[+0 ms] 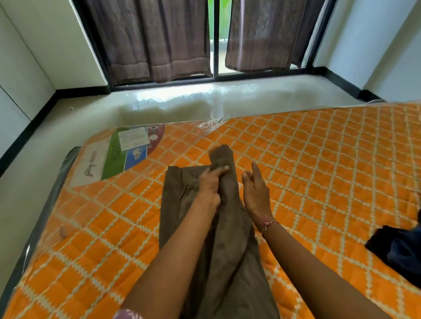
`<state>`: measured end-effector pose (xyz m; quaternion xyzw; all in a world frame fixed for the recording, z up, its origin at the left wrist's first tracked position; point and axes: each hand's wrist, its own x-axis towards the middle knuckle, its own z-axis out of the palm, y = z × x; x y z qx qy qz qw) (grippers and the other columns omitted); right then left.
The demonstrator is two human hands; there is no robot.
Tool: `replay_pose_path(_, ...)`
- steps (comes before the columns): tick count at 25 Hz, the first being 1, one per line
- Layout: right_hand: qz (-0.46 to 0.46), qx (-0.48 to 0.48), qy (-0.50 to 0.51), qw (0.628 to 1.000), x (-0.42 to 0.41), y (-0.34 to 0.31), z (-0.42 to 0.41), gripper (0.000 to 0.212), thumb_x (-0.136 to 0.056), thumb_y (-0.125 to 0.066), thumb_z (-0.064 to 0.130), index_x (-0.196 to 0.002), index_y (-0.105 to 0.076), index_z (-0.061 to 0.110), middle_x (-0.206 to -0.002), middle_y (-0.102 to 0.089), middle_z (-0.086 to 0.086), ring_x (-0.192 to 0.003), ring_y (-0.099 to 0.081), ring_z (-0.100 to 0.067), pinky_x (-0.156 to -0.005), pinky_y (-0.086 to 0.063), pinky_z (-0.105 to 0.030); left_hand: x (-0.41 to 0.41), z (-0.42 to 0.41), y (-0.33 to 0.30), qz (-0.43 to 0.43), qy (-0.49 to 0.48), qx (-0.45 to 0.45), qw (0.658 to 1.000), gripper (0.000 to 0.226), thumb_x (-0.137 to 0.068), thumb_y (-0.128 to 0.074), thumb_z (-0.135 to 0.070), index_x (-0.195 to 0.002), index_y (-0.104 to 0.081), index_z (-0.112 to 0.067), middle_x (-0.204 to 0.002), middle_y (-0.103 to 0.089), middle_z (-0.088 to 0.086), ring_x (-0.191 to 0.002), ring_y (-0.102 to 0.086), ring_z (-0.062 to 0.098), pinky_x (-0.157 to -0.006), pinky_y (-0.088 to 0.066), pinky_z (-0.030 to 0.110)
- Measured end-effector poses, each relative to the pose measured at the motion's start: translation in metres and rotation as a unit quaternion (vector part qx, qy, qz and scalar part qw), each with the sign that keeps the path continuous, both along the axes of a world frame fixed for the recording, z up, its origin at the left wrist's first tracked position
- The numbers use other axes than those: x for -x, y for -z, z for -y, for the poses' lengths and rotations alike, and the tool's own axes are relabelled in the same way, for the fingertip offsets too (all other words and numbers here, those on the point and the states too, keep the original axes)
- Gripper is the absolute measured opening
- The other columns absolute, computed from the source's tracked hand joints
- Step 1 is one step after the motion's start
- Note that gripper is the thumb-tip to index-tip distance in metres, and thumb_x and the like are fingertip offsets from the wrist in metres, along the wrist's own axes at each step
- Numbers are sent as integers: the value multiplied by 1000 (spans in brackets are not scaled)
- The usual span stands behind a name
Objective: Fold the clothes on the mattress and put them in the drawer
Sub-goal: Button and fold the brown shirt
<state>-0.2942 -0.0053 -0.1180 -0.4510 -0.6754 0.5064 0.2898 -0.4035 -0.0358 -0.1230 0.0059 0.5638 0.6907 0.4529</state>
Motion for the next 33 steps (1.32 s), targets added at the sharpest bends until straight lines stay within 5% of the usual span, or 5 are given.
replay_pose_path(13,420,-234,-299,824,44,58,31,73,-91,-18,69,-150,10,34,-159,18,-1,-145,19,-22,-113,9,-58,61,41,35,-84,-52,121,988,16,-95,-54,-9,-110,-59,-7,-111,-61,12,-76,-57,16,-60,-47,27)
replay_pose_path(18,380,-213,-274,857,5,40,68,67,-97,-28,55,-151,5,33,-158,20,-3,-145,20,-22,-114,3,-56,-3,107,33,-431,-83,235,867,42,-97,-45,-16,-139,-42,-11,-140,-44,10,-127,-45,25,-103,-36,34)
replay_pose_path(23,424,-244,-207,847,-67,63,167,80,-79,-13,68,-150,-19,32,-159,-11,-11,-147,-13,-28,-111,-13,-61,-66,203,65,-639,249,349,639,56,-91,-30,-43,-129,-59,-15,-139,-51,14,-128,-50,25,-103,-42,41)
replay_pose_path(29,137,44,-177,974,-86,37,138,49,-97,-52,24,-142,-41,13,-148,-40,-9,-138,-35,-21,-108,-26,-29,-45,269,22,-422,418,155,789,46,-86,-68,-35,-124,-58,-12,-134,-53,12,-128,-46,25,-104,-34,28)
replay_pose_path(33,181,-90,-174,964,-123,30,182,31,-91,-55,7,-121,-62,8,-120,-64,-11,-113,-59,-25,-95,-45,-32,-56,297,-2,-484,539,251,642,39,-78,-76,-22,-110,-60,-10,-112,-57,8,-105,-54,25,-84,-43,33)
